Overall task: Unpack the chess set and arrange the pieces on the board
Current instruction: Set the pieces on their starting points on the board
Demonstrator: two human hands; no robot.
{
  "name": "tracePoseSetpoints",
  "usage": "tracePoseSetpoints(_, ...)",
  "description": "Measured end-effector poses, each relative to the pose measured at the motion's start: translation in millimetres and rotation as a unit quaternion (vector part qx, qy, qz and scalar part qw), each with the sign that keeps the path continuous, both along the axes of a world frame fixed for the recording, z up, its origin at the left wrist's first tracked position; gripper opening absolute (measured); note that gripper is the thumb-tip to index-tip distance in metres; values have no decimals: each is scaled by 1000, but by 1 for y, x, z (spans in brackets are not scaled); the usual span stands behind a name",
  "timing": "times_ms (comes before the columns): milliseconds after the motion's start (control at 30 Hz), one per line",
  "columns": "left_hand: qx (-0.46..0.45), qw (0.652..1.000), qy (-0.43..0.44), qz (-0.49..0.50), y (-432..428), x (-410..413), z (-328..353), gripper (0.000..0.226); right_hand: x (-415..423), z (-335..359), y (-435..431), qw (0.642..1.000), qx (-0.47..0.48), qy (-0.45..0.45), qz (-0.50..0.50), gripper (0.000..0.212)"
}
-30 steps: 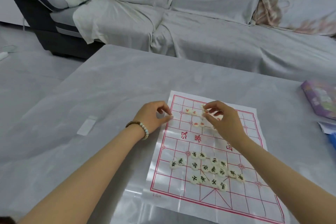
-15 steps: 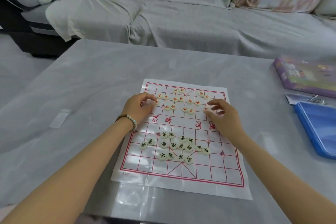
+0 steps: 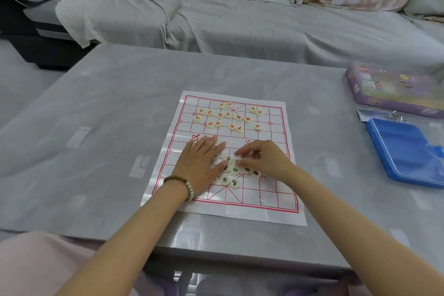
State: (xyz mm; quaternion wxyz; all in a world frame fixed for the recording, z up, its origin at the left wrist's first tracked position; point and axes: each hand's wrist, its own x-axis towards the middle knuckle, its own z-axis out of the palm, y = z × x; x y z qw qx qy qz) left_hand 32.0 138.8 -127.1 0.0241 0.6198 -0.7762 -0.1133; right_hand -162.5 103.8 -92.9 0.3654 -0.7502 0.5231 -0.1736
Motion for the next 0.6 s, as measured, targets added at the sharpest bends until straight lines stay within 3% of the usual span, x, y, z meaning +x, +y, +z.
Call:
tracePoseSetpoints(167, -12, 1000, -2, -7, 0, 0, -2, 60, 2, -2, 0, 1000, -14, 23, -6, 16)
tracePoseSetpoints(433, -2, 1000, 7, -2, -16, -15, 29, 49, -64, -11, -6, 986, -29, 22, -165, 16)
tracePoseSetpoints(600, 29, 999, 0, -46, -9, -53, 30, 77, -90, -11, -1, 987, 1, 23, -159, 21)
